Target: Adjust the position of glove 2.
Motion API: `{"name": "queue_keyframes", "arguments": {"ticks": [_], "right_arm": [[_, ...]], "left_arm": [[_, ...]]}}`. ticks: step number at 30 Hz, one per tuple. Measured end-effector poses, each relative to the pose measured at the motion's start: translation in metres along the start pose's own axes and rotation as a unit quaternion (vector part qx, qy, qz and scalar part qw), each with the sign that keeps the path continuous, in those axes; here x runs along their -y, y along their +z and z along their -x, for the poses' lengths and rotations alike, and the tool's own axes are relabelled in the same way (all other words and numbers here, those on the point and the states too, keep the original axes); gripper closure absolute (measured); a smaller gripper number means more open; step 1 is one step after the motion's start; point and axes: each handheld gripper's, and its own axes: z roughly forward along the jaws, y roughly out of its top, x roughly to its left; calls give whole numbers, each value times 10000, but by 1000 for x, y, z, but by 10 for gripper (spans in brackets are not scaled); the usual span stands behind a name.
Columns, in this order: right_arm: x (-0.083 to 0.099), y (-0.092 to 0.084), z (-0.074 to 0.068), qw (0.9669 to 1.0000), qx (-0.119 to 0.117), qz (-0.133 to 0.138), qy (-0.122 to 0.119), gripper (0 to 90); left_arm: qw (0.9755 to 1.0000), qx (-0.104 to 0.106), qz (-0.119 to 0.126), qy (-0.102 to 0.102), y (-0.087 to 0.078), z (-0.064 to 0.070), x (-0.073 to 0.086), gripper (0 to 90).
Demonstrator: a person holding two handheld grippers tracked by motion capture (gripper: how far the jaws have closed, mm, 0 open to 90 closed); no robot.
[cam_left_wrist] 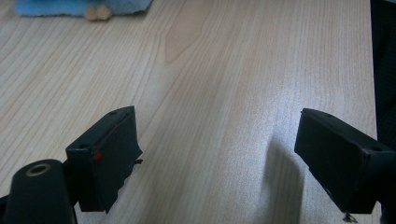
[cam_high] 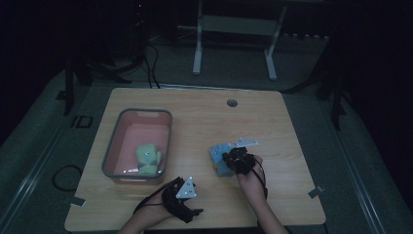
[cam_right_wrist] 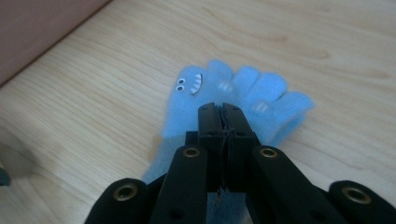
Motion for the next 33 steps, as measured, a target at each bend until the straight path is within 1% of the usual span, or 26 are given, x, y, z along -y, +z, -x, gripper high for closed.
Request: {"name": "queue_keyframes", "arguments": {"ticks": [3,7,10,16,20,22,25,27,28,29,30,31,32,33], "right_arm": [[3,5,2,10000,-10,-77,62,879],[6,8,3,9999,-7,-106,122,878],[6,10,2,9998,-25,-162,110,877],[10,15,1,9996,42,-273,88,873],[13,19,2,9995,8,-301,82,867],[12,18,3,9996,-21,-285,82,853],[9,13,3,9997,-99,-222,68,786],[7,7,3,9997,-168,-165,56,697],[6,5,4,9997,-192,-132,31,654],[4,2,5,9997,-226,-106,6,592],[3,-1,6,9997,-248,-68,-15,533],[2,-3,8,9995,-301,-26,6,476],[2,-5,10,9994,-357,15,-11,437],[1,-8,12,9993,-364,59,6,383]], "left_arm": [[10000,-1,-4,4,0,0,0,138],[10000,6,6,0,0,0,-1,138],[10000,-5,-22,30,0,0,-1,138],[10000,-5,-22,26,0,0,-1,138],[10000,-19,-15,26,0,0,-1,138],[10000,-50,-16,62,0,0,0,138],[9999,-65,-44,105,1,0,0,138],[9999,-55,-30,82,2,1,0,138],[9999,-82,-4,70,2,1,0,137],[9999,-144,23,71,2,2,-1,138],[9999,-152,76,24,1,2,-2,138],[9998,-111,153,-11,1,2,-3,138],[9996,-156,220,10,0,3,-5,139],[9993,-247,270,56,0,4,-7,141]]}}
